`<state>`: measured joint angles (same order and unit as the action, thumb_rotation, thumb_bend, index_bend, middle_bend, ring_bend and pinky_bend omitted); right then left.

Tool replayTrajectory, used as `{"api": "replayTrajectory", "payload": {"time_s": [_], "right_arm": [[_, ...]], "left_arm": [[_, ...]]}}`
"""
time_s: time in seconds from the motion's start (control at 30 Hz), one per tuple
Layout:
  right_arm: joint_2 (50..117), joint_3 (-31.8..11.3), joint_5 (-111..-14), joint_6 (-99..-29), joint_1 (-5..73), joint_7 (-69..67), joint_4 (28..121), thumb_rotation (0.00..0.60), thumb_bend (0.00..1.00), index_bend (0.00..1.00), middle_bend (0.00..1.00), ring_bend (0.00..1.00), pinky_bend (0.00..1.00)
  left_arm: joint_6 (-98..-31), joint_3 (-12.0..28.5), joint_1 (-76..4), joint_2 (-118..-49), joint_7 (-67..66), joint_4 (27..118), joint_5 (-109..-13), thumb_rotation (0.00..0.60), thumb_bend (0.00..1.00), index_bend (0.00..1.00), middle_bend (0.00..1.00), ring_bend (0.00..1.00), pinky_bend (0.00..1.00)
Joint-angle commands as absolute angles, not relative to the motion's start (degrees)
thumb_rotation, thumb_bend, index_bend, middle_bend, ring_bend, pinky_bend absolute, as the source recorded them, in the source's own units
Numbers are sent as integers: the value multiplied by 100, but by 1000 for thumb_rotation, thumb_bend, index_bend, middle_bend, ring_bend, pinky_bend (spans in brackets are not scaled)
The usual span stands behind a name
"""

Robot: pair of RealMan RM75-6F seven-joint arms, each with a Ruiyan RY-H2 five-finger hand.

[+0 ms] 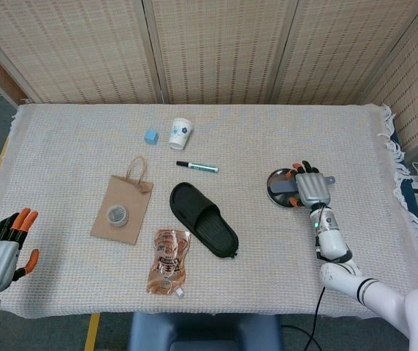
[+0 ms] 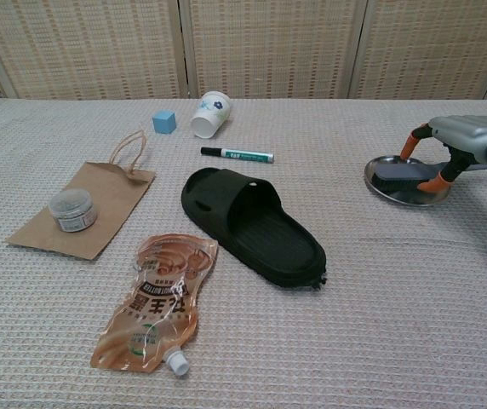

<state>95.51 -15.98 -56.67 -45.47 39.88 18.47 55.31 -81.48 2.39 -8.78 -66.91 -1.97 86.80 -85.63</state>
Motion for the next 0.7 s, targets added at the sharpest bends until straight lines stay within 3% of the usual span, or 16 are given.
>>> {"api": "replayTrajectory", "payload": {"time_s": [0.03, 0.33, 0.7], "right_arm": [[9671, -1593, -5629, -4511, 4060, 1807, 5370, 600, 177, 352, 165, 57, 225], [9827, -1588, -5615, -4481, 4149, 1717, 5076, 600, 180, 389, 193, 82, 272], [10061, -1558, -5739, -4678, 4184, 1664, 4785, 600, 188, 560, 345, 278, 525]], "left_arm": [[-8136, 243, -885, -6695, -192, 8673, -8551, 600, 476, 0, 0, 0, 90], [-8083, 234, -904, -6697, -184, 8662, -8525, 600, 476, 0, 0, 0, 90], [-8021, 200, -919, -6675, -154, 8698, -8523, 600, 476, 0, 0, 0, 91]]}}
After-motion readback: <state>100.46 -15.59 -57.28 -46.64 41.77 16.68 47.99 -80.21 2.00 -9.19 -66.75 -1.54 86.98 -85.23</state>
